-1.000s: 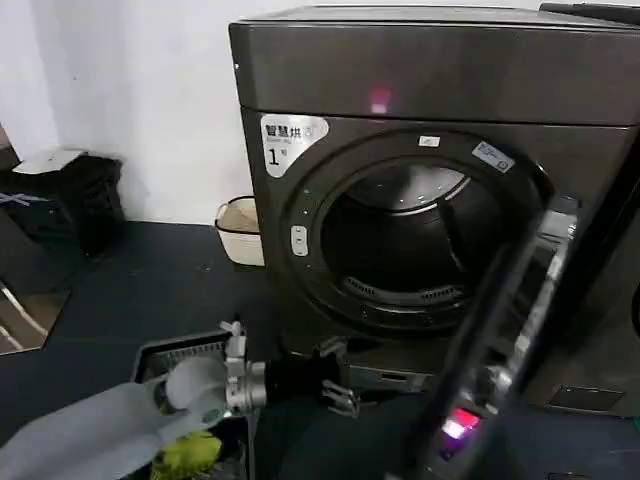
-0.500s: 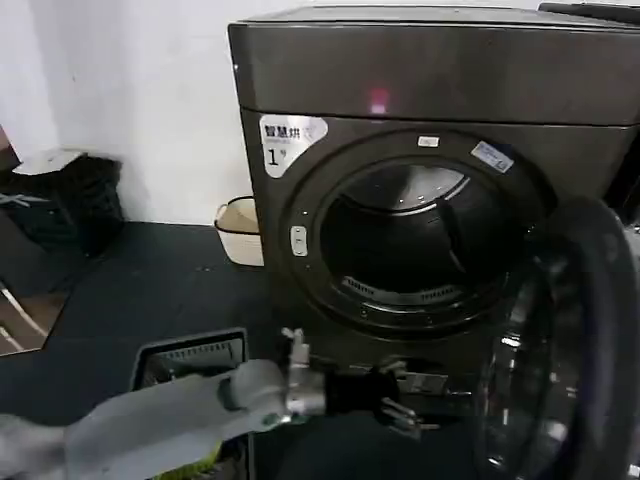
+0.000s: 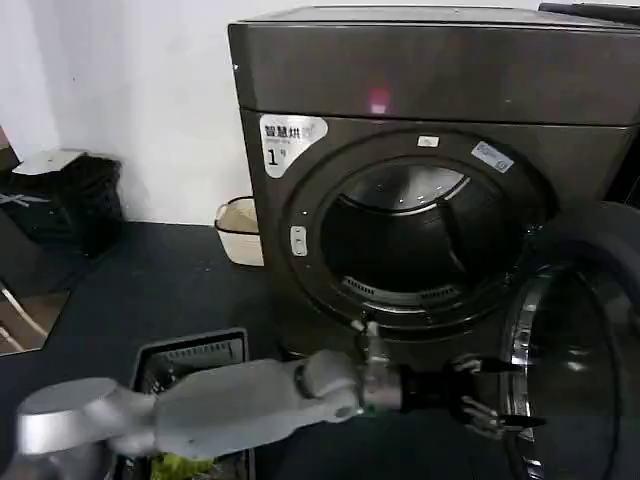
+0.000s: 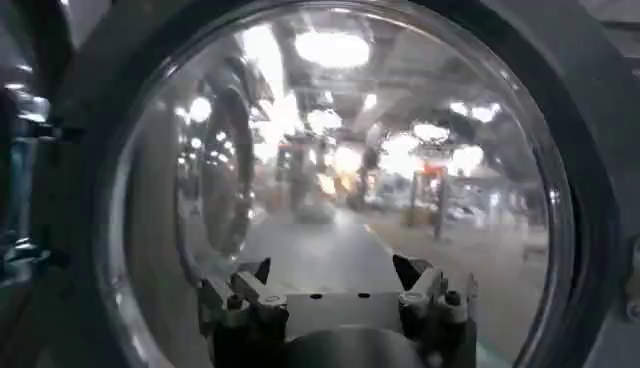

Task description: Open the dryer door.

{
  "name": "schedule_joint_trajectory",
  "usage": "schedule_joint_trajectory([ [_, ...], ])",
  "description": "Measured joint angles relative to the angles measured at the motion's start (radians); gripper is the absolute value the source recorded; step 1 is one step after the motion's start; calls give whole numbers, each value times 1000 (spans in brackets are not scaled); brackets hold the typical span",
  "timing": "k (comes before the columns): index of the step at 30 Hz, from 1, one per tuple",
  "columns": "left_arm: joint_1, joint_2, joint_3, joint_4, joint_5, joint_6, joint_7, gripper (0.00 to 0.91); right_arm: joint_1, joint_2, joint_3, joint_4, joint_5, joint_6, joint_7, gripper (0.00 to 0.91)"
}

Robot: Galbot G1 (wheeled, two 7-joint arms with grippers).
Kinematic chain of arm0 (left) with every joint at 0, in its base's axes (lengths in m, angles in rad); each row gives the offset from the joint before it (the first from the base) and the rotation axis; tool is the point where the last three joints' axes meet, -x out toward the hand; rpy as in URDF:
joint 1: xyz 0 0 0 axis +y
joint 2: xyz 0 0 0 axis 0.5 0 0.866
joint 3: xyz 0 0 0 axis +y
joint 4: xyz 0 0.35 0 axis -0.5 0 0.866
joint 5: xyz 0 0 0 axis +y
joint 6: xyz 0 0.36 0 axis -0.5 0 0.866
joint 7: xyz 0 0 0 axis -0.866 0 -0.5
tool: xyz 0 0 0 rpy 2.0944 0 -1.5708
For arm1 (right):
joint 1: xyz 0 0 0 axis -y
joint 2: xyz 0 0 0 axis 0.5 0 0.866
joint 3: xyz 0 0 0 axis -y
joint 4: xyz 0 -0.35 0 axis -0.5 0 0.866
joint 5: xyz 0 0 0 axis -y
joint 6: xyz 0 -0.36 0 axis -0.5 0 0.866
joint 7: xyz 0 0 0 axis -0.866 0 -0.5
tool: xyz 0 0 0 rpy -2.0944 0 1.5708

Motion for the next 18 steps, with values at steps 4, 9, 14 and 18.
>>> schedule_joint_trajectory([
  [4,-15,-71,3,52,2,-7,-8,907,-8,0,19,-4,0,0,0,907],
  [9,-22,-150,8,111,8,-11,-18,907,-22,-1,44,-3,-2,0,-1,907],
  [14,-13,-216,9,161,19,-15,-44,907,-31,-2,71,-3,-2,1,-4,907],
  [18,-10,-249,6,191,28,-21,-69,907,-34,-4,81,-3,-2,3,-6,907],
])
